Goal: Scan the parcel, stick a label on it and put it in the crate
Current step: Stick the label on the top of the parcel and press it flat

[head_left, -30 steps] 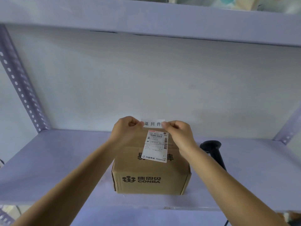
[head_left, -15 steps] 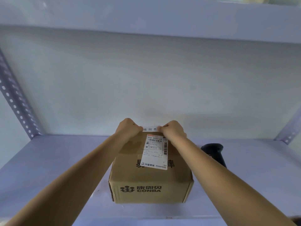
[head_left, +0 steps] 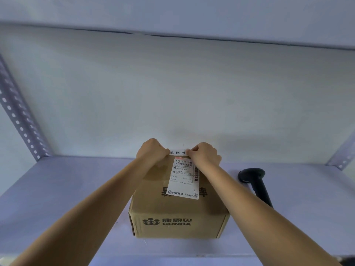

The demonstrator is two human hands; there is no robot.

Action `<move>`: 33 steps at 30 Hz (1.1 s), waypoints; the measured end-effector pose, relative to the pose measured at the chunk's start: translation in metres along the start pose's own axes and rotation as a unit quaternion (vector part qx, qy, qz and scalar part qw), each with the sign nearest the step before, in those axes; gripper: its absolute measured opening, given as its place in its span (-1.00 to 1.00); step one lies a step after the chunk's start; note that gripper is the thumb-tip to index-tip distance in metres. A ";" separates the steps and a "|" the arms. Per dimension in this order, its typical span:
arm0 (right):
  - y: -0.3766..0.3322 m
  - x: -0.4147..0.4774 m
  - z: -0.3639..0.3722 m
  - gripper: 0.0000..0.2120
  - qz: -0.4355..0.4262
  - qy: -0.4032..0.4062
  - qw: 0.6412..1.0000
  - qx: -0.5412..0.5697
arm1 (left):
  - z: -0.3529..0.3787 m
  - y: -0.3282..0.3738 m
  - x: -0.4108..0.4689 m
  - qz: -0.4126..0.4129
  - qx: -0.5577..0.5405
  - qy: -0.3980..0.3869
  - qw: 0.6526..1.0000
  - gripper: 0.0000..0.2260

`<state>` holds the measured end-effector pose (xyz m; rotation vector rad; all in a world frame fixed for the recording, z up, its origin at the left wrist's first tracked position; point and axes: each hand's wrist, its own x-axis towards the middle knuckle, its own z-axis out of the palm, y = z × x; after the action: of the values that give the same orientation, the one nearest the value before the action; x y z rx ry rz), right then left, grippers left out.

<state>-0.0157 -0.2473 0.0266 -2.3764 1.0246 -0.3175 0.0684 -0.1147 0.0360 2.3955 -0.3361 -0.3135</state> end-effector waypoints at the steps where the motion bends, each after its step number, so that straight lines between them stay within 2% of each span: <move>1: 0.000 0.000 0.000 -0.75 -0.003 0.004 1.000 -0.002 | 0.000 0.000 0.000 0.003 0.002 0.001 1.000 -0.84; 6: 0.000 -0.005 0.003 -0.73 -0.021 0.034 0.999 -0.026 | 0.000 0.000 -0.003 0.027 0.044 0.011 0.999 -0.73; 8: 0.001 -0.008 0.002 -0.70 -0.021 0.056 0.998 -0.012 | 0.000 0.001 -0.007 0.040 0.076 0.025 0.996 -0.64; 10: 0.005 -0.011 -0.001 -0.74 -0.039 0.069 0.997 0.017 | 0.000 -0.003 -0.014 0.081 0.092 0.048 0.991 -0.67; 12: 0.010 -0.016 -0.004 -0.78 -0.085 0.078 0.993 0.017 | -0.001 -0.011 -0.021 0.135 0.090 0.084 0.983 -0.88; 13: 0.012 -0.019 -0.005 -0.75 -0.125 0.079 0.989 0.001 | 0.000 -0.016 -0.025 0.172 0.105 0.098 0.975 -0.87; 15: 0.012 -0.027 -0.004 -0.66 -0.218 0.054 0.974 -0.037 | 0.005 -0.024 -0.032 0.247 0.157 0.079 0.953 -0.68; 18: 0.010 -0.041 0.004 -0.56 -0.300 -0.024 0.949 -0.092 | 0.014 -0.026 -0.042 0.312 0.233 0.028 0.921 -0.58; 21: 0.011 -0.045 0.012 -0.53 -0.308 -0.051 0.939 -0.144 | 0.017 -0.026 -0.045 0.308 0.278 0.002 0.910 -0.55; 26: 0.014 -0.045 0.011 -0.53 -0.261 -0.035 0.951 -0.162 | 0.014 -0.024 -0.050 0.281 0.304 0.014 0.910 -0.54; 30: 0.023 -0.049 -0.004 -0.50 -0.235 -0.051 0.964 -0.113 | 0.001 -0.030 -0.062 0.228 0.254 0.028 0.939 -0.51; 33: 0.046 -0.058 -0.027 -0.33 -0.209 -0.075 0.974 -0.044 | -0.016 -0.053 -0.078 0.182 0.163 0.018 0.970 -0.40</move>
<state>-0.0940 -0.2416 0.0236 -2.6409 0.4724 -0.2396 0.0087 -0.0416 0.0233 2.5848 -0.8540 -0.0463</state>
